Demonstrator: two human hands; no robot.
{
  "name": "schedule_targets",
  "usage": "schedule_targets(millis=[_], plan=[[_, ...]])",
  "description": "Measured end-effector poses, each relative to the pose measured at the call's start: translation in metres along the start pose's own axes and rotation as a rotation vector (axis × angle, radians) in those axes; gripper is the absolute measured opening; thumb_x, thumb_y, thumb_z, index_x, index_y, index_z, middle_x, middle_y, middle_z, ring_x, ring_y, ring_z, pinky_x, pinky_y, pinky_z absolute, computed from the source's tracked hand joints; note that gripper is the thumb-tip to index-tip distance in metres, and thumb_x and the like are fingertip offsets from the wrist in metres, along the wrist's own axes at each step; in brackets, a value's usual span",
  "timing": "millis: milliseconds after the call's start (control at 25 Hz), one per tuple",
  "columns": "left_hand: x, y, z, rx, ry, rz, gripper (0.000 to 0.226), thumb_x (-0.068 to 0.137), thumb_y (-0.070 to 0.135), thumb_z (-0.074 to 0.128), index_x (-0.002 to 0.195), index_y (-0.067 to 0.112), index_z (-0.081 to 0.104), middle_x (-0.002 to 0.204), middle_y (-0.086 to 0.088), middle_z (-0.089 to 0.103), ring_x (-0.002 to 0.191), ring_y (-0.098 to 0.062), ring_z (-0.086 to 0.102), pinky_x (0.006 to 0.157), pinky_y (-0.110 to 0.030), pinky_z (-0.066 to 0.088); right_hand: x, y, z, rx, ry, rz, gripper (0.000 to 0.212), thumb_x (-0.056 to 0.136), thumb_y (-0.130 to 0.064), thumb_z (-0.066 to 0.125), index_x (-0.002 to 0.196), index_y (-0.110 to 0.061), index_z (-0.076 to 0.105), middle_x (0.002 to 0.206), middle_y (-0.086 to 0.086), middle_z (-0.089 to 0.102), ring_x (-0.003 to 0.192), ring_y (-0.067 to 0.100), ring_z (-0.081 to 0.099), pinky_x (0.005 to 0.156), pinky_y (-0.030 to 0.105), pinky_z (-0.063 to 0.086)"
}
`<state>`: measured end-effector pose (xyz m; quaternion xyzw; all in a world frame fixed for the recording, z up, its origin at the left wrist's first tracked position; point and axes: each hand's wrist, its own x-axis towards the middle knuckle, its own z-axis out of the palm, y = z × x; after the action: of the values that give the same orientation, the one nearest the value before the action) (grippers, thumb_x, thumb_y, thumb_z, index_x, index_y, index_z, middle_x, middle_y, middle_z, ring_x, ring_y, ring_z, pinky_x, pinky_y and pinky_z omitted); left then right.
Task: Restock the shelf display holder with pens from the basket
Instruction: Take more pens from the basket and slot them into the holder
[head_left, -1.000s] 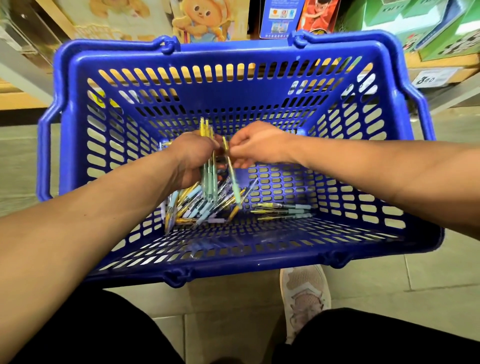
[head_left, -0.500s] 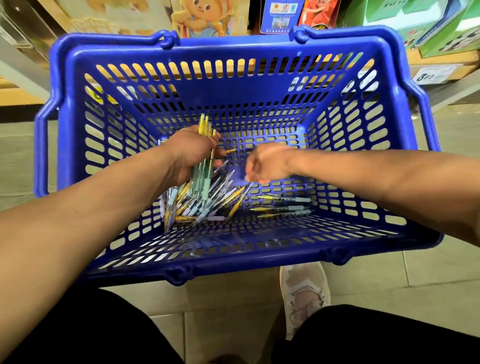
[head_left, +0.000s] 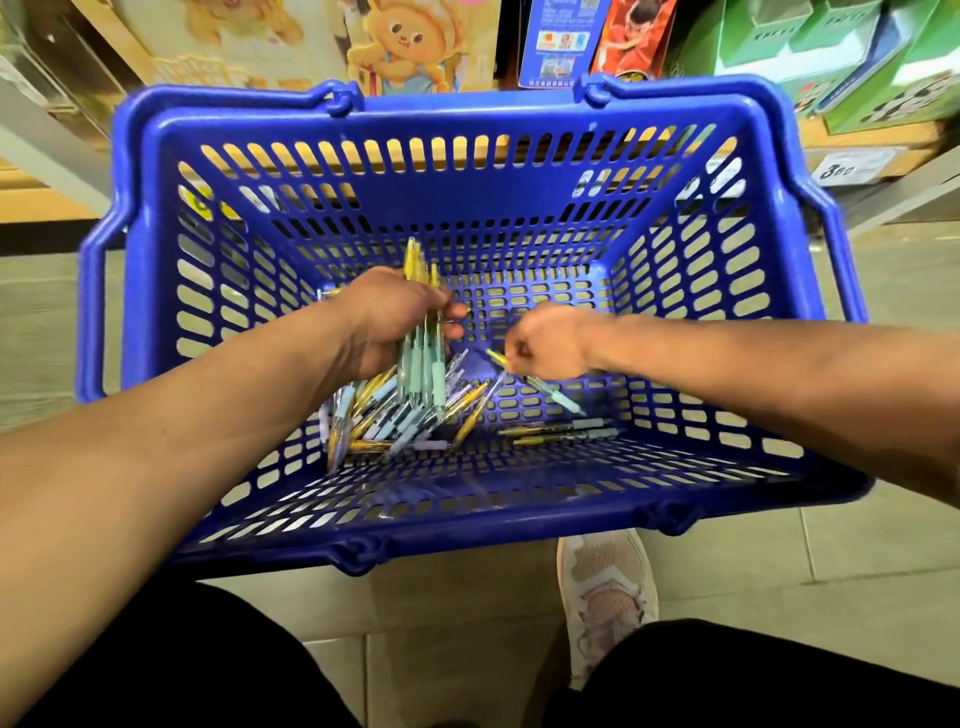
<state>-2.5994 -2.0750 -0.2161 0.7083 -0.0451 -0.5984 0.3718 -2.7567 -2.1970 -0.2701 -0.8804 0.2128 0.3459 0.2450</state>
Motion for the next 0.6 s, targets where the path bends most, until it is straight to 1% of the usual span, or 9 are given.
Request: schedule_targets(millis=[80,200,240,320,360,400,480,560,600], plan=[[-0.001,-0.001,-0.001,-0.011,0.026,-0.007,0.016,0.105,0.011,0.050,0.112,0.003,0.062,0.106,-0.013,0.075,0.085,-0.024,0.073,0.064,-0.035,0.062,0.004,-0.009,-0.012,0.396,0.012,0.009,0.016,0.099,-0.037,0.061,0.095,-0.025,0.072,0.081,-0.006,0.075,0.076,0.006,0.073,0.076,0.025,0.058],[-0.004,0.000,-0.001,-0.033,0.065,-0.001,0.017,0.104,0.010,0.051,0.115,0.002,0.062,0.117,-0.017,0.069,0.093,-0.024,0.069,0.075,-0.038,0.062,0.009,-0.030,-0.027,0.957,0.100,0.014,0.020,0.096,-0.024,0.067,0.098,-0.005,0.072,0.085,0.004,0.078,0.080,0.012,0.076,0.071,0.023,0.060],[-0.005,0.001,-0.001,-0.042,0.067,0.000,0.019,0.104,0.009,0.051,0.119,0.001,0.061,0.117,-0.017,0.067,0.095,-0.022,0.070,0.080,-0.039,0.062,0.008,-0.037,-0.028,1.039,0.124,0.024,0.019,0.095,-0.020,0.068,0.096,-0.002,0.071,0.084,0.007,0.077,0.078,0.014,0.077,0.069,0.023,0.061],[-0.008,0.001,0.001,-0.017,0.055,0.014,0.019,0.105,0.010,0.052,0.117,0.000,0.061,0.110,-0.016,0.068,0.084,-0.014,0.075,0.071,-0.031,0.062,0.008,-0.047,-0.025,1.099,0.133,0.031,0.013,0.096,-0.014,0.067,0.089,-0.003,0.069,0.080,0.009,0.076,0.076,0.016,0.076,0.066,0.023,0.061],[-0.009,0.001,0.002,0.014,0.053,0.021,0.020,0.105,0.012,0.053,0.118,0.000,0.061,0.111,-0.017,0.068,0.083,-0.012,0.074,0.070,-0.029,0.061,0.006,-0.050,-0.025,1.141,0.131,0.029,0.012,0.097,-0.011,0.065,0.088,-0.004,0.069,0.081,0.010,0.076,0.077,0.017,0.076,0.067,0.023,0.061],[-0.008,0.000,0.001,0.049,0.053,0.026,0.024,0.104,0.015,0.055,0.122,0.000,0.061,0.119,-0.018,0.068,0.095,-0.014,0.072,0.081,-0.032,0.060,0.006,-0.050,-0.024,1.201,0.125,0.022,0.012,0.098,-0.009,0.062,0.089,-0.003,0.068,0.083,0.011,0.075,0.078,0.017,0.076,0.069,0.025,0.062],[-0.006,-0.002,0.000,0.099,0.047,0.019,0.034,0.103,0.020,0.058,0.130,0.000,0.058,0.135,-0.020,0.063,0.121,-0.023,0.062,0.108,-0.044,0.048,0.004,-0.047,-0.025,1.348,0.095,-0.013,0.012,0.100,-0.004,0.058,0.096,-0.002,0.069,0.091,0.014,0.075,0.084,0.020,0.076,0.076,0.028,0.062],[-0.006,-0.002,-0.001,0.133,0.060,0.027,0.032,0.102,0.022,0.059,0.126,0.001,0.061,0.133,-0.019,0.065,0.125,-0.026,0.060,0.113,-0.047,0.042,0.003,-0.042,-0.026,1.452,0.083,-0.042,0.012,0.099,-0.003,0.058,0.102,-0.003,0.070,0.095,0.014,0.077,0.090,0.022,0.076,0.079,0.029,0.062],[-0.006,-0.002,0.000,0.146,0.067,0.024,0.026,0.103,0.022,0.058,0.119,0.002,0.064,0.126,-0.016,0.068,0.120,-0.025,0.063,0.113,-0.046,0.042,0.006,-0.037,-0.025,1.424,0.090,-0.020,0.011,0.099,-0.006,0.060,0.103,-0.005,0.070,0.096,0.012,0.077,0.090,0.021,0.076,0.079,0.028,0.062]])
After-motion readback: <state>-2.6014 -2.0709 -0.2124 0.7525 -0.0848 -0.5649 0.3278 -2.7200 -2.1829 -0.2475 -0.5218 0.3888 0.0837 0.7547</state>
